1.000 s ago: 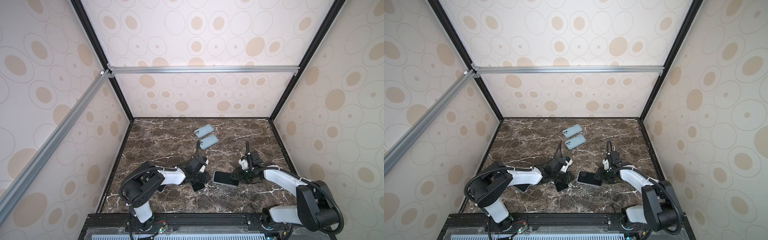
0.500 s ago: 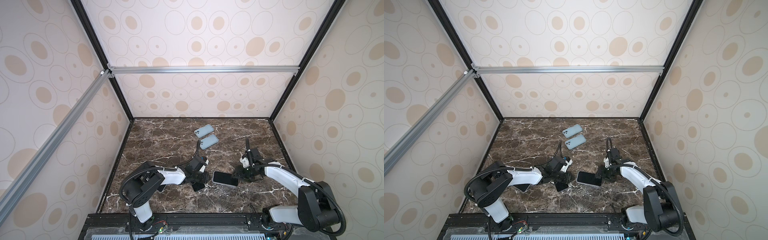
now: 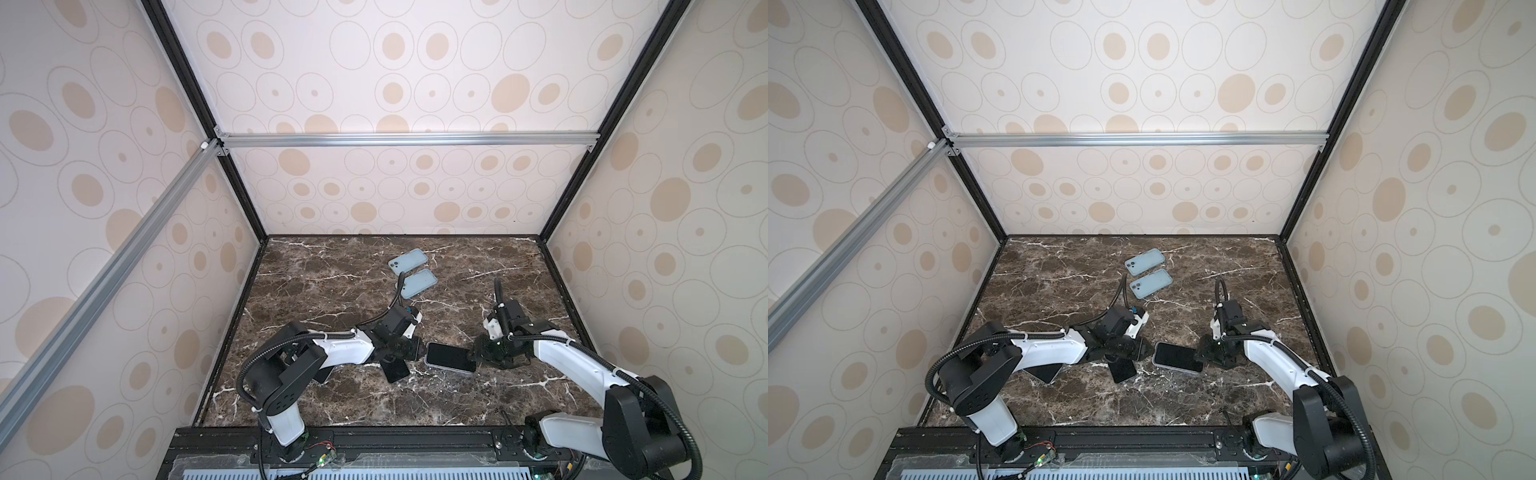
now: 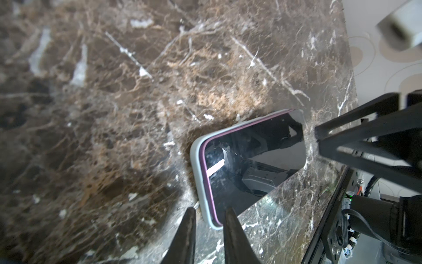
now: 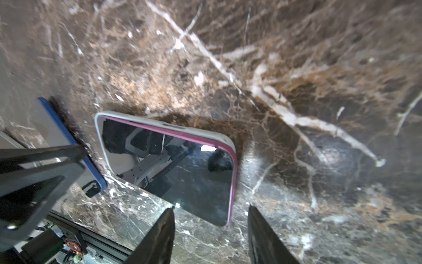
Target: Put the phone into the phone case
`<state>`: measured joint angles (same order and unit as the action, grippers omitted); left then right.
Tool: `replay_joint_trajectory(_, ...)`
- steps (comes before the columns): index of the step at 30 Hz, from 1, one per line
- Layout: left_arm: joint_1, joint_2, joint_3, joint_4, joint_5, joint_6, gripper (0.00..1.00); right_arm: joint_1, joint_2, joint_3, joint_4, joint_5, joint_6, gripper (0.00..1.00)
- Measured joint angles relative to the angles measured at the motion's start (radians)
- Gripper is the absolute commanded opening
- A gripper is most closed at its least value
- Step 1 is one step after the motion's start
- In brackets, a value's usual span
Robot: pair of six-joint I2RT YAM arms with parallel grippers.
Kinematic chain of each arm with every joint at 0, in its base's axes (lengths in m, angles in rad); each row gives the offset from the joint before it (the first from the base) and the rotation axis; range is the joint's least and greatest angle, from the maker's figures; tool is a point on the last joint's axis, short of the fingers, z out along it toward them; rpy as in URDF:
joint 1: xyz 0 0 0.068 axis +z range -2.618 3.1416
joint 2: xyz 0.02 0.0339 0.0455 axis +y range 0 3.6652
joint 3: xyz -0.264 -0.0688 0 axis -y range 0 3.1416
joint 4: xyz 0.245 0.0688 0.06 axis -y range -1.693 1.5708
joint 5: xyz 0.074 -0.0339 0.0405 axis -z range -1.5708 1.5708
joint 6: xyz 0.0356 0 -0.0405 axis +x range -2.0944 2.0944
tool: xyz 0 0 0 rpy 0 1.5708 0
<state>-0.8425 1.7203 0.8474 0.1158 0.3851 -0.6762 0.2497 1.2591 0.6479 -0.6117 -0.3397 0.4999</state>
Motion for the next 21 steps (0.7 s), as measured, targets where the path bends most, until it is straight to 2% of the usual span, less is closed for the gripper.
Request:
replay_joint_trajectory(11,-0.002,0.065,0.021,-0.024,0.011,0.016,0.22,0.0,0.078,-0.021,0.052,-0.053,-0.007,0.24)
replay_joint_trajectory(21,-0.004,0.067,0.01,-0.004,0.019,0.013,0.2,-0.003,0.099,-0.022,0.073,-0.092,-0.006,0.15)
